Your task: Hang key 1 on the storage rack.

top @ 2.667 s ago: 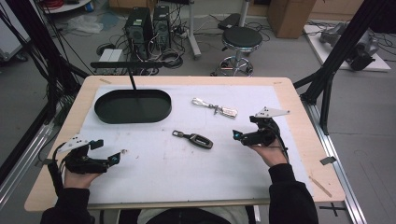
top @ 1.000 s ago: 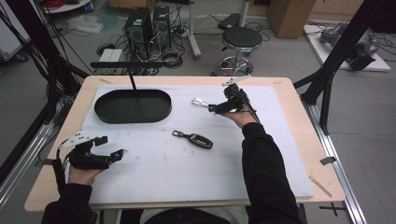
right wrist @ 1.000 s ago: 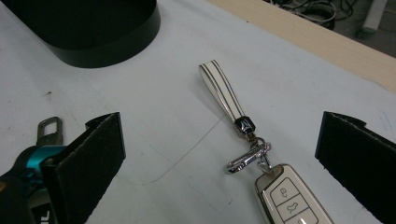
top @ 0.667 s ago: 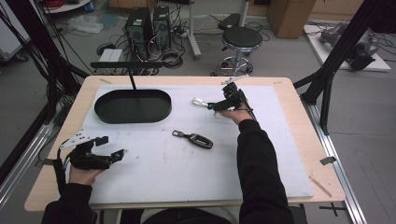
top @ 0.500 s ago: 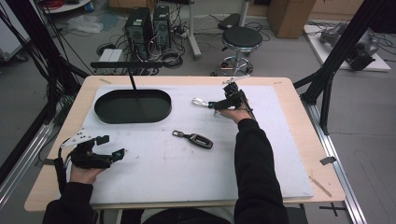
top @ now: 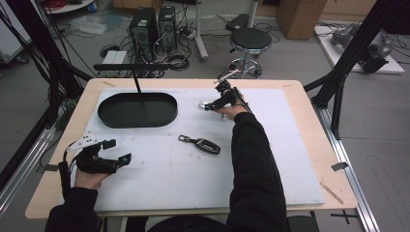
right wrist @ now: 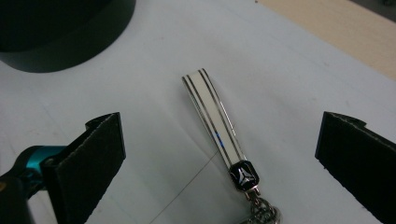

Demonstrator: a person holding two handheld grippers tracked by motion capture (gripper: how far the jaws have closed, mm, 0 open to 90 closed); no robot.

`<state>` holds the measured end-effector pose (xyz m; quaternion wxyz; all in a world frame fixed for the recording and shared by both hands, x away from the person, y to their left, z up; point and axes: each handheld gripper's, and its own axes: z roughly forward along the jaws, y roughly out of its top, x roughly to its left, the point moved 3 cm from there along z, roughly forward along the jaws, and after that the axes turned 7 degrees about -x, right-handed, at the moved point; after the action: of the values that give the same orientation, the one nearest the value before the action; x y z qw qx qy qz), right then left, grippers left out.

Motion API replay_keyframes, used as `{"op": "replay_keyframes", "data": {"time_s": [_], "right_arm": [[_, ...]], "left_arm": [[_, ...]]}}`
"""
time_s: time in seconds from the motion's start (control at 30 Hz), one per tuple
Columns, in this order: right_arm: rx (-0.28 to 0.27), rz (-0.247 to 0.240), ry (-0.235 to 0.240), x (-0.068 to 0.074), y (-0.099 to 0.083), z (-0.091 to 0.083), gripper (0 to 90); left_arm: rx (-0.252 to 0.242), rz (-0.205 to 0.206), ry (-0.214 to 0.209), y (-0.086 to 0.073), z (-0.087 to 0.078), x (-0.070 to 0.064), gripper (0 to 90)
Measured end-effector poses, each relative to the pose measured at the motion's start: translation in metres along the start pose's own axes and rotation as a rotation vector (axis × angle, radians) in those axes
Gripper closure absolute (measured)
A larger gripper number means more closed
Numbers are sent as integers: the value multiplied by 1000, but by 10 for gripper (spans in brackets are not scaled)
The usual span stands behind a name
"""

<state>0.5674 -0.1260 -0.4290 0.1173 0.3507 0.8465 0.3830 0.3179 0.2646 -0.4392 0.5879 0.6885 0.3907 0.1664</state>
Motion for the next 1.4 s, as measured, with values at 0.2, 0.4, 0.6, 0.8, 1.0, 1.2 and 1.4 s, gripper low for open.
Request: {"op": "replay_keyframes", "data": {"time_s": [0.2, 0.4, 0.6, 0.8, 1.0, 1.2, 1.4], "right_arm": [[58, 6, 15, 4, 0, 23, 9], [81, 5, 26, 4, -5, 31, 119], [82, -25, 22, 4, -4, 30, 339], [97, -15, -20, -4, -7, 28, 420], [106, -24, -45, -4, -6, 28, 690], [124, -98, -85, 3, -4, 27, 749], [100, -78, -53, 8, 5, 5, 752]], "left_arm": [[7, 5, -3, 0, 1, -2, 17], [6, 2, -7, 0, 1, -1, 17], [11, 1, -1, -1, 0, -1, 17], [12, 0, -3, -1, 0, -1, 17], [8, -1, -6, -1, 1, -1, 17], [4, -1, -7, -1, 1, -1, 17], [1, 2, -11, 0, 0, -1, 17]]}}
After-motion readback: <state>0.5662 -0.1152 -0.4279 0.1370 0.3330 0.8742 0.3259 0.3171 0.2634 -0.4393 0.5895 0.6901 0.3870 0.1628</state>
